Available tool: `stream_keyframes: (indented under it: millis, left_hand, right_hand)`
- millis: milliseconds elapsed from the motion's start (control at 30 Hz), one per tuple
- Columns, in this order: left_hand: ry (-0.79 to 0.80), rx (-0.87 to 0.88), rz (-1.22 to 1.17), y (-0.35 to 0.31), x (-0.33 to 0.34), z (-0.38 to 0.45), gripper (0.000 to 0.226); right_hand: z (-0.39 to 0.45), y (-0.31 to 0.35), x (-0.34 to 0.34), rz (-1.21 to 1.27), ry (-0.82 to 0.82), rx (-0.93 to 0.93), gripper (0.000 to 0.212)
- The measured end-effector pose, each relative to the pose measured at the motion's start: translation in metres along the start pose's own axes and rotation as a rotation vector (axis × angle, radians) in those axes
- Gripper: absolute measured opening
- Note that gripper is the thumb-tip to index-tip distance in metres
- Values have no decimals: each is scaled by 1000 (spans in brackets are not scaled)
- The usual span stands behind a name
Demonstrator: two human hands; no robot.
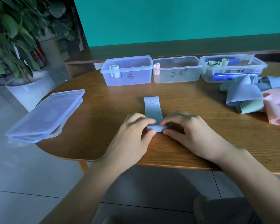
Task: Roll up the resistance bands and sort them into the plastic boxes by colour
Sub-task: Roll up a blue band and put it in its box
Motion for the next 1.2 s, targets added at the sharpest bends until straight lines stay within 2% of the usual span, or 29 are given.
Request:
stream_keyframes:
  millis: [200,367,467,600,700,800,1000,1100,1200]
  left_hand:
    - [28,-17,-17,2,1,1,22]
    - [20,-9,-20,7,1,7,21]
    - [31,-6,-3,10,4,10,24]
    - [5,-5,-4,9,2,10,30]
    - [-35,20,-9,7,-2,10,22]
    - [-25,33,9,8,-1,11,19]
    - [10,11,35,12,5,19,28]
    - [-32,35,60,10,2,18,32]
    - [-49,60,76,8,1,17,26]
  right_hand:
    - [4,-4,0,-15,-9,9,19]
    - [1,1,-1,-79,-78,-10,24]
    - [2,5,-1,-96,-92,-45,19]
    - [6,2,1,-96,-78,-34,18]
    - [10,-2,3,-95,-69,-19,20]
    - [10,-3,5,-101,-53,10,27]
    - [8,-2,5,-146,-25,44,34]
    - [13,-6,8,-172,19,80,39]
    - [17,-12,13,-184,69,104,45]
Point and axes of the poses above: each hand's wrist, its own z-axis towards the middle knuckle, its own x-axis out of the palm, y = z × x, the point moved 6 cm from there along z, towards the middle knuckle, and after that the axes turned 5 degrees about y, right-handed, at the moved point
